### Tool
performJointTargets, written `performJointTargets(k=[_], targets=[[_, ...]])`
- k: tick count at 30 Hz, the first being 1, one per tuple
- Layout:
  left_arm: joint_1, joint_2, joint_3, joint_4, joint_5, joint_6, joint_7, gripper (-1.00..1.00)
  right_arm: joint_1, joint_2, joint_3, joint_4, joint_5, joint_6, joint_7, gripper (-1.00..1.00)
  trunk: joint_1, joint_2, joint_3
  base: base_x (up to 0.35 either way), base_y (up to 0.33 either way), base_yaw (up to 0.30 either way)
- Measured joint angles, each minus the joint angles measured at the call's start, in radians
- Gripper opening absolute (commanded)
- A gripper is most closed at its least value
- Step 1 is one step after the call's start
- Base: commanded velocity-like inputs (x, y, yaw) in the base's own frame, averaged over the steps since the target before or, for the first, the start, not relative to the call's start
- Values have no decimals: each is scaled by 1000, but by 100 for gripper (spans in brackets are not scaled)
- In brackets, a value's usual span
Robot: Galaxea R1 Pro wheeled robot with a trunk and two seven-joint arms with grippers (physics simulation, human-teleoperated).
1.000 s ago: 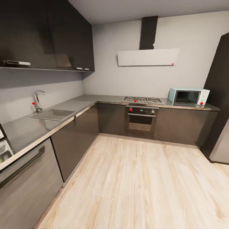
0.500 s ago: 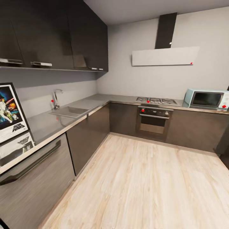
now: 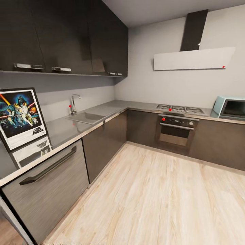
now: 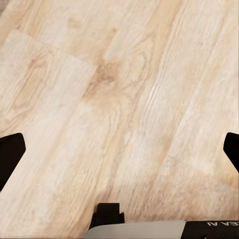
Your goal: Pick up the poster from the kitchen countertop and hang it on one of the wall nails in the kitchen.
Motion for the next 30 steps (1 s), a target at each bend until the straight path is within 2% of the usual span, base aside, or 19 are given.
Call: performJointTargets(k=[14, 18, 22, 23, 24, 25, 30], targets=[[0, 0, 0, 0, 0, 0, 1, 100, 0, 0, 1, 0, 2, 0, 0, 100, 0, 0, 0, 0, -1, 287], [0, 0, 0, 0, 0, 1, 2, 100, 0, 0, 2, 1, 4, 1, 1, 100, 0, 0, 0, 0, -74, 153], [0, -1, 0, 1, 0, 5, 2, 100, 0, -1, 5, 59, 8, 1, 1, 100, 0, 0, -1, 0, -276, 31], [0, -1, 0, 1, 0, 6, 3, 100, 0, -1, 4, 69, 17, 1, 1, 100, 0, 0, -1, 0, -324, 6], [0, -1, 0, 1, 0, 7, 3, 100, 0, -1, 5, 79, 50, 0, 1, 100, 0, 0, -1, 0, -328, 4], [0, -1, 0, 1, 0, 8, 4, 100, 0, 0, 5, 82, 64, 0, 1, 100, 0, 0, -1, 0, -329, 3], [0, -1, 0, 1, 0, 11, 4, 100, 0, 1, 4, 86, 85, 0, 0, 100, 0, 0, -2, 0, -324, 101]])
